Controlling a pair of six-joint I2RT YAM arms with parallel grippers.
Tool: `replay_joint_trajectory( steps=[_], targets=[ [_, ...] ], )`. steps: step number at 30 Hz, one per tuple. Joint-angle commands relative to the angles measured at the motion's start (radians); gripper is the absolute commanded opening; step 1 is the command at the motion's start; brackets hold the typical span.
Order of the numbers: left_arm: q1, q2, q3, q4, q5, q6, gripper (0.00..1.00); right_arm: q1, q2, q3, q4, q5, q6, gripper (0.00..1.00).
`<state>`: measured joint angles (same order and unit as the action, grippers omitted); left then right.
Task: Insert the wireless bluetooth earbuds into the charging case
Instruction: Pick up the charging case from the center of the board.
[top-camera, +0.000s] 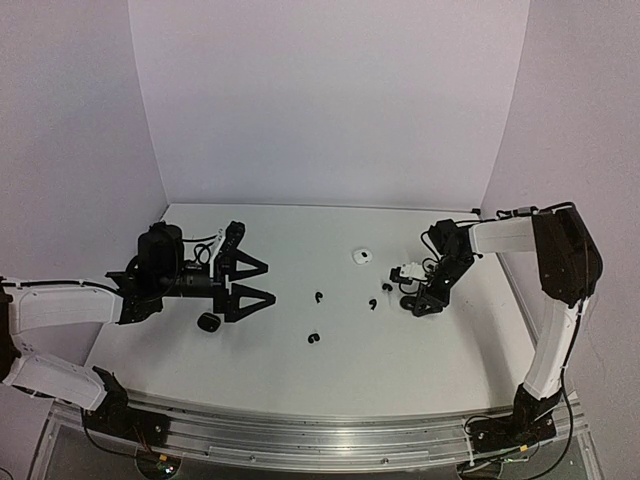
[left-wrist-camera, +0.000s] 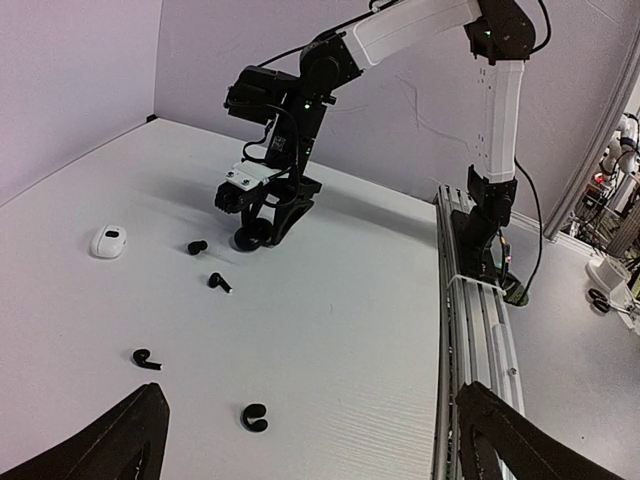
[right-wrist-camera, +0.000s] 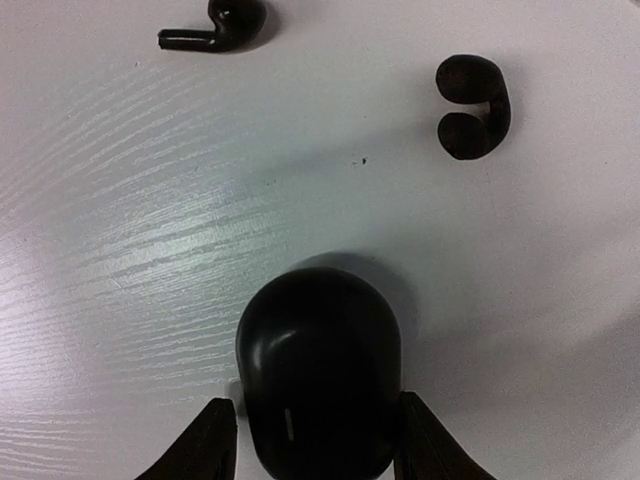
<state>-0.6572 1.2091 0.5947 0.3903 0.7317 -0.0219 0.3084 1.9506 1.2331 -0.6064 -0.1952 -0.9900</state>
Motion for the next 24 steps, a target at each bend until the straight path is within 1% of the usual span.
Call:
replay_joint_trajectory(
  steps=[1, 5, 11, 13, 14, 18, 22, 24],
  targets=[
    [0.004, -0.02, 0.045, 0.002, 0.009, 0.02, 0.99, 0.0, 0.018, 0.009, -0.028, 0.002, -0.014, 0.49],
    [0.004, -0.017, 0.05, -0.003, 0.015, 0.02, 0.99, 0.001, 0.02, 0.015, -0.026, -0.023, -0.018, 0.44],
    [0.004, -0.015, 0.054, -0.006, 0.024, 0.02, 0.99, 0.003, 0.025, 0.016, -0.016, -0.063, -0.01, 0.46],
    [0.004, -0.014, 0.055, -0.007, 0.026, 0.02, 0.99, 0.008, 0.032, 0.018, -0.013, -0.068, -0.008, 0.44],
    [0.004, -0.014, 0.056, -0.009, 0.027, 0.02, 0.99, 0.011, 0.037, 0.021, -0.012, -0.067, -0.007, 0.41],
    [0.004, -0.016, 0.059, -0.021, 0.028, 0.02, 0.99, 0.021, 0.044, 0.028, -0.011, -0.069, -0.003, 0.23],
    [0.004, -0.02, 0.06, -0.03, 0.007, 0.013, 0.99, 0.029, 0.01, 0.032, 0.002, -0.075, 0.015, 0.15],
    [0.004, -0.018, 0.062, -0.031, -0.013, -0.014, 0.99, 0.044, -0.04, 0.04, 0.031, -0.083, 0.052, 0.14]
  ],
)
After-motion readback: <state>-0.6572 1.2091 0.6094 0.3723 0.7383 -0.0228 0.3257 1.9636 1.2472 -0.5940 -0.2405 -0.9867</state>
